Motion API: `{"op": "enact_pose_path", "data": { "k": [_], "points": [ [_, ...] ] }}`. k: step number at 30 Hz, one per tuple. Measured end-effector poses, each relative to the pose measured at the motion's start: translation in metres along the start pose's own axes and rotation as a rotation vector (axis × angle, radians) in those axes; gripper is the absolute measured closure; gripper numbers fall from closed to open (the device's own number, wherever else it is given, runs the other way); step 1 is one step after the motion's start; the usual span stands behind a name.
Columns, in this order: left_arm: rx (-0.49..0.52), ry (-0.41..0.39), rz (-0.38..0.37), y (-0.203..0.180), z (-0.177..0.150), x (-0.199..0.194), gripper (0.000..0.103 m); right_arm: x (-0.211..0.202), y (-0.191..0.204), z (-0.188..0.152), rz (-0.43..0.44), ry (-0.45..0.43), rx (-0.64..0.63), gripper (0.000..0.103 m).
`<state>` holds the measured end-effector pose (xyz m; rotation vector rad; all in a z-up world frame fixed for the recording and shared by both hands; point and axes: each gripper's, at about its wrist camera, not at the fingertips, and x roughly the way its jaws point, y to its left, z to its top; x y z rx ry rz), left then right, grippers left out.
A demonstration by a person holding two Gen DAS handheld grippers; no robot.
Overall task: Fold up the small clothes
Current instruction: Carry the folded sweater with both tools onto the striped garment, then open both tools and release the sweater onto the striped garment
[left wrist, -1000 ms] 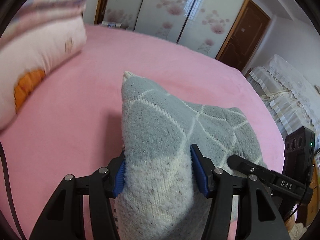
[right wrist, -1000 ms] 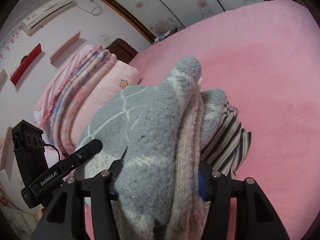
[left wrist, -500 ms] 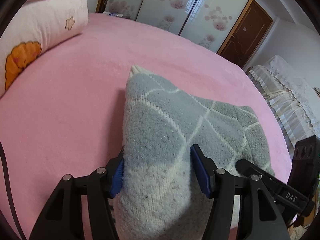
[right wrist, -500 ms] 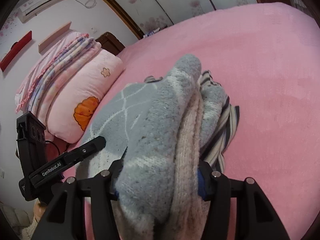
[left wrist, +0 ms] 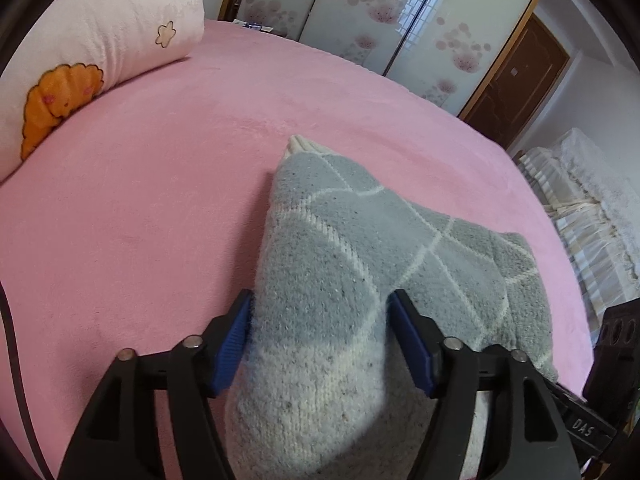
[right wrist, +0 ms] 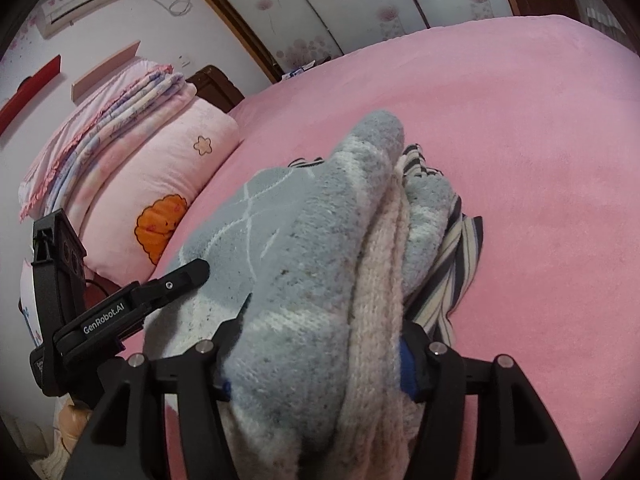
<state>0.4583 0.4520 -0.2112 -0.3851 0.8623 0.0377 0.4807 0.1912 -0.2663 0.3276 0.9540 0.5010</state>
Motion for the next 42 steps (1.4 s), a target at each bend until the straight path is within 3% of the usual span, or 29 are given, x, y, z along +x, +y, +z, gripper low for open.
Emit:
{"op": "enact_pose_path", "data": {
  "k": [12, 20, 30, 35, 42],
  "points": [
    [0.08, 0.01, 0.154, -0.032, 0.001, -0.024, 0.001, -0.026, 0.011, 0.005, -0.064, 0.044, -0.026, 0.036],
    [0.151, 0.003, 0.206, -0.054, -0.007, -0.05, 0.001, -0.065, 0.03, 0.004, -0.15, -0.014, -0.156, 0.035],
    [0.217, 0.009, 0.197, -0.101, -0.037, -0.104, 0.001, -0.13, 0.03, -0.018, -0.277, -0.007, -0.232, 0.035],
    [0.229, 0.02, 0.145, -0.136, -0.069, -0.143, 0.0, -0.196, 0.022, -0.046, -0.307, -0.011, -0.253, 0.035],
    [0.236, -0.012, 0.031, -0.203, -0.133, -0.232, 0.0, -0.3, 0.011, -0.099, -0.33, -0.018, -0.284, 0.035]
  ]
}}
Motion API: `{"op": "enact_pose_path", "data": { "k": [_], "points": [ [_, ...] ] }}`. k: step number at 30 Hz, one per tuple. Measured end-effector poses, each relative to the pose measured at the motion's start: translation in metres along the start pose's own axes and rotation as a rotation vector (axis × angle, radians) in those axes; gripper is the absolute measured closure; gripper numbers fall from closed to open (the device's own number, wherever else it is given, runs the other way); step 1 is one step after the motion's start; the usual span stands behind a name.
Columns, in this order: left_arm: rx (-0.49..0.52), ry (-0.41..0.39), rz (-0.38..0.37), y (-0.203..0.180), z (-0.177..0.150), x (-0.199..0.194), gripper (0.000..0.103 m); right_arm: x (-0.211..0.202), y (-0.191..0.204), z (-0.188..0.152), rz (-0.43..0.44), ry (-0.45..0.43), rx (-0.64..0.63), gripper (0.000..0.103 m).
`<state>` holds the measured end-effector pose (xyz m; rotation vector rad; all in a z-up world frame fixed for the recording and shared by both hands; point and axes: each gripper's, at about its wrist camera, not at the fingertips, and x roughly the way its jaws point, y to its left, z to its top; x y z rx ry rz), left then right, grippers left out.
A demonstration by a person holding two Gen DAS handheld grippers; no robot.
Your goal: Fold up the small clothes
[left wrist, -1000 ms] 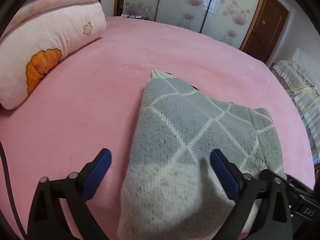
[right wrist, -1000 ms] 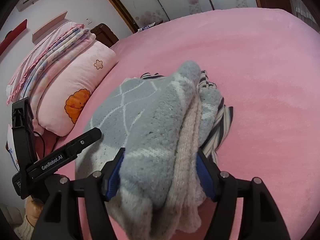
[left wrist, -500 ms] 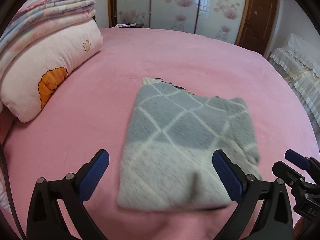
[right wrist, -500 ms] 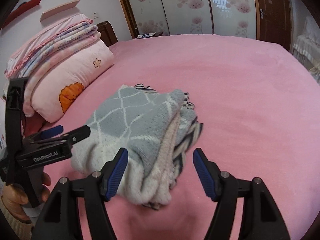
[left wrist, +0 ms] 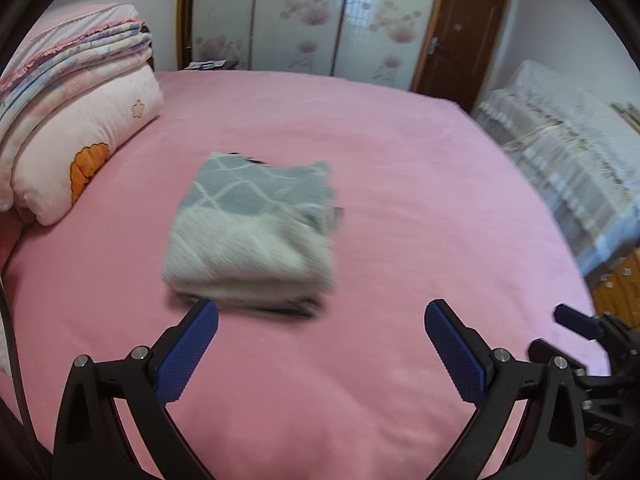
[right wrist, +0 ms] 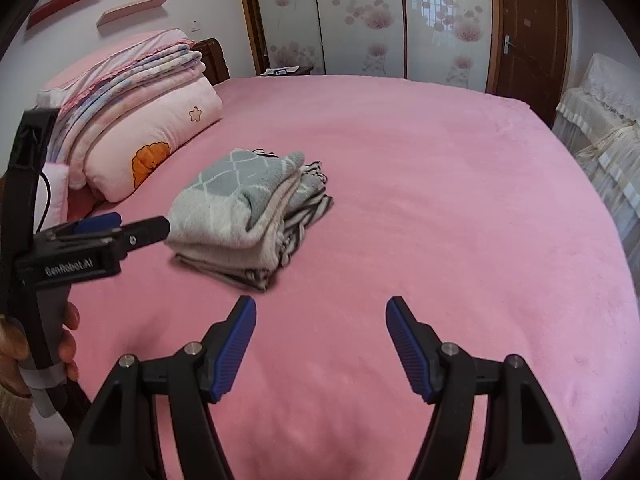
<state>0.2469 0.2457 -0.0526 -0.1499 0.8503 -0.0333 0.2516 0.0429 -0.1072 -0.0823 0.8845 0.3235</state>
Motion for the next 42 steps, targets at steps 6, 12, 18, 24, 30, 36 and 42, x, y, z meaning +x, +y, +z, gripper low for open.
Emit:
{"op": "enact_pose_path", "data": {
  "k": [6, 12, 18, 24, 30, 36, 42],
  "points": [
    [0.035, -0.028, -0.079, -0.064, -0.044, -0.07, 0.001, -0.086, -0.026, -0.055, -0.037, -0.042, 0.009, 0.031],
    [0.056, -0.055, -0.084, -0.113, -0.079, -0.121, 0.001, -0.14, -0.046, -0.093, -0.056, -0.077, 0.059, 0.03],
    [0.097, -0.119, -0.06, -0.149, -0.109, -0.164, 0.0, -0.178, -0.055, -0.121, -0.083, -0.099, 0.096, 0.03],
    [0.053, -0.116, -0.04, -0.172, -0.141, -0.19, 0.0, -0.205, -0.059, -0.146, -0.103, -0.124, 0.145, 0.029],
    [0.031, -0.106, 0.056, -0.186, -0.17, -0.205, 0.001, -0.218, -0.06, -0.163, -0.123, -0.125, 0.174, 0.027],
    [0.045, -0.09, 0.146, -0.199, -0.188, -0.209, 0.0, -0.225, -0.061, -0.173, -0.155, -0.125, 0.19, 0.027],
    [0.027, -0.109, 0.175, -0.205, -0.193, -0.217, 0.0, -0.225, -0.057, -0.18, -0.17, -0.116, 0.169, 0.027]
  ]
}}
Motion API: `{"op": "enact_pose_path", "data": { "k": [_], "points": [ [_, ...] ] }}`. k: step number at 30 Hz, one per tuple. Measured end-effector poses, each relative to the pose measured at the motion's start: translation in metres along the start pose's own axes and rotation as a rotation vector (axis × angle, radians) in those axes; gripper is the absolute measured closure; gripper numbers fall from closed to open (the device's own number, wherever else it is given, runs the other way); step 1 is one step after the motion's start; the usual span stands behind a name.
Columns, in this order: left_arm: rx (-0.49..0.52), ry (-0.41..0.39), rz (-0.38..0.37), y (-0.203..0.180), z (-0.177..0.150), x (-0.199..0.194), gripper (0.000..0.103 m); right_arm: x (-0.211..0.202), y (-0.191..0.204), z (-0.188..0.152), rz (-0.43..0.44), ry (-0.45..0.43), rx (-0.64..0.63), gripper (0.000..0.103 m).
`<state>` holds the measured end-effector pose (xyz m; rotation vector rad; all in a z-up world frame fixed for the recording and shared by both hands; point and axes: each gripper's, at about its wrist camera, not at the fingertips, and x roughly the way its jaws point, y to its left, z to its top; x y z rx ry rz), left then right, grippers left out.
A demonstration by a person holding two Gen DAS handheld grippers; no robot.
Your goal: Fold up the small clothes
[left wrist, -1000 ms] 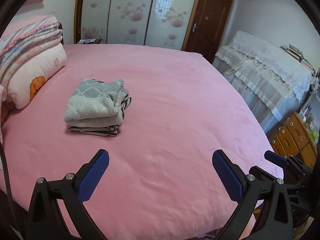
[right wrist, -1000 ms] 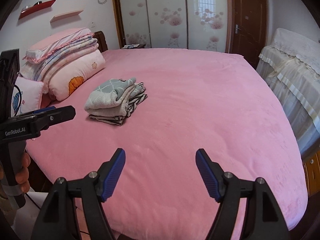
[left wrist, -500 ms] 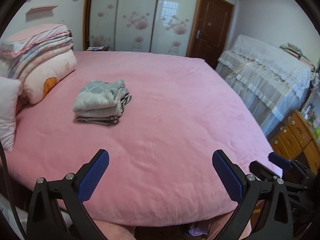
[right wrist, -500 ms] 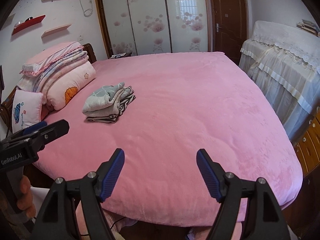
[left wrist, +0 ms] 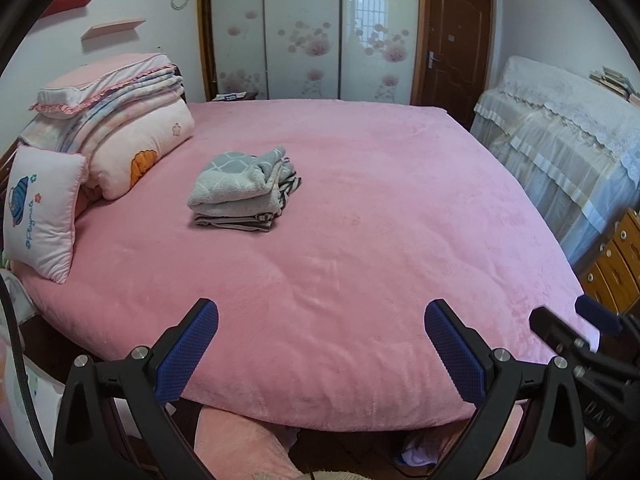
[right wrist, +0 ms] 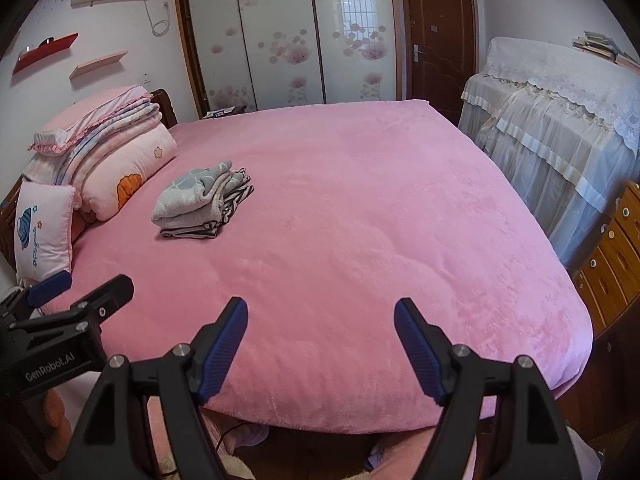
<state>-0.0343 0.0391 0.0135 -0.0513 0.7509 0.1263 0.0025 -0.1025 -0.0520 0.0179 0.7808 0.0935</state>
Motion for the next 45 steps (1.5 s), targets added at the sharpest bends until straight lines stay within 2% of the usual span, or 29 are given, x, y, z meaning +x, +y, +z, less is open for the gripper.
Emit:
{"op": "enact_pose_path", "data": {
  "k": [18, 45],
  "points": [
    [0.003, -0.002, -0.019, -0.006, 0.008, 0.009, 0.001, -0.003, 0.001, 0.002, -0.01, -0.038, -0.028, 0.027],
    [0.008, 0.024, -0.009, -0.012, 0.014, 0.03, 0.001, 0.012, 0.0, 0.012, -0.003, -0.021, -0.033, 0.027]
  ]
}}
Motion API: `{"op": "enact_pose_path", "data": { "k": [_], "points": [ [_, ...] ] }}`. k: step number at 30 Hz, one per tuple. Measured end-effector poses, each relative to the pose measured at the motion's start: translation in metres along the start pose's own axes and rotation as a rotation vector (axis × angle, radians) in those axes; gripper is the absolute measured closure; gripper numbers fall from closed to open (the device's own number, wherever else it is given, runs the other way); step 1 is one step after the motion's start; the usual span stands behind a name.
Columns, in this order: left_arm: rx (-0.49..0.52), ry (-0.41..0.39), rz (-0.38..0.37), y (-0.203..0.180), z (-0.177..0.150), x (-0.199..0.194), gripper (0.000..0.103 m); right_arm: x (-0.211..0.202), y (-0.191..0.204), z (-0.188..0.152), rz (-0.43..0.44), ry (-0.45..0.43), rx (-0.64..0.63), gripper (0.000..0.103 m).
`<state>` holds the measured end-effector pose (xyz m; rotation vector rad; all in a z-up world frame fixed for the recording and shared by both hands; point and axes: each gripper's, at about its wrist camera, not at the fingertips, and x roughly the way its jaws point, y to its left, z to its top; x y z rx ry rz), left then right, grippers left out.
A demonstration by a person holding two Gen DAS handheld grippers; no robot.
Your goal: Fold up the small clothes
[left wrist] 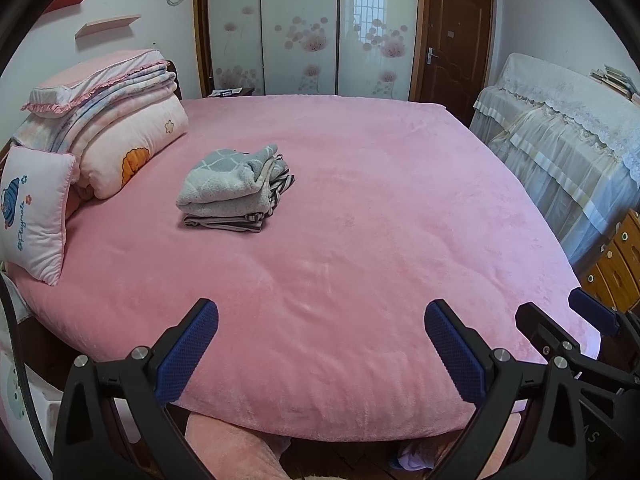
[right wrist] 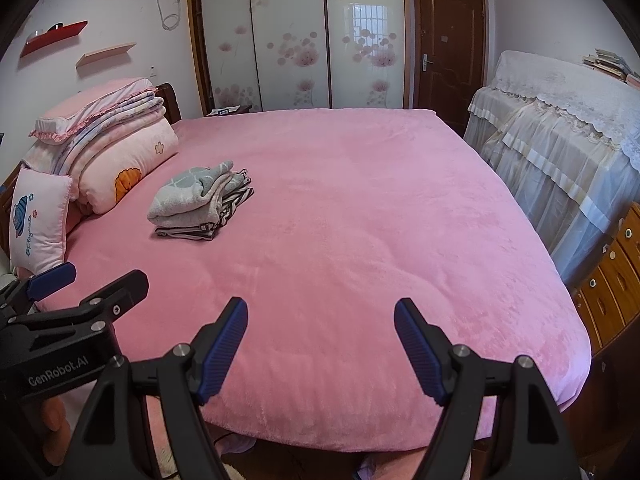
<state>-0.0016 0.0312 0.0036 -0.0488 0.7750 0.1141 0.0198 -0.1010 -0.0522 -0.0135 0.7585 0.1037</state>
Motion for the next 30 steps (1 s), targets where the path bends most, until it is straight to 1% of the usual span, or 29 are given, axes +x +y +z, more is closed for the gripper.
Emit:
{"op": "enact_pose_path", "data": {
  "k": [11, 30],
  "points": [
    [-0.001, 0.012, 0.01, -0.005, 0.0001, 0.0061, 0.001, 0.0026, 0.0001, 0.0008, 0.0, 0.003, -0.001, 0.027],
    [0.004, 0.007, 0.015, -0.0101, -0.0021, 0.0062, 0.001, 0.0023, -0.0022, 0.0017, 0.002, 0.002, -0.001, 0.027]
  ]
}}
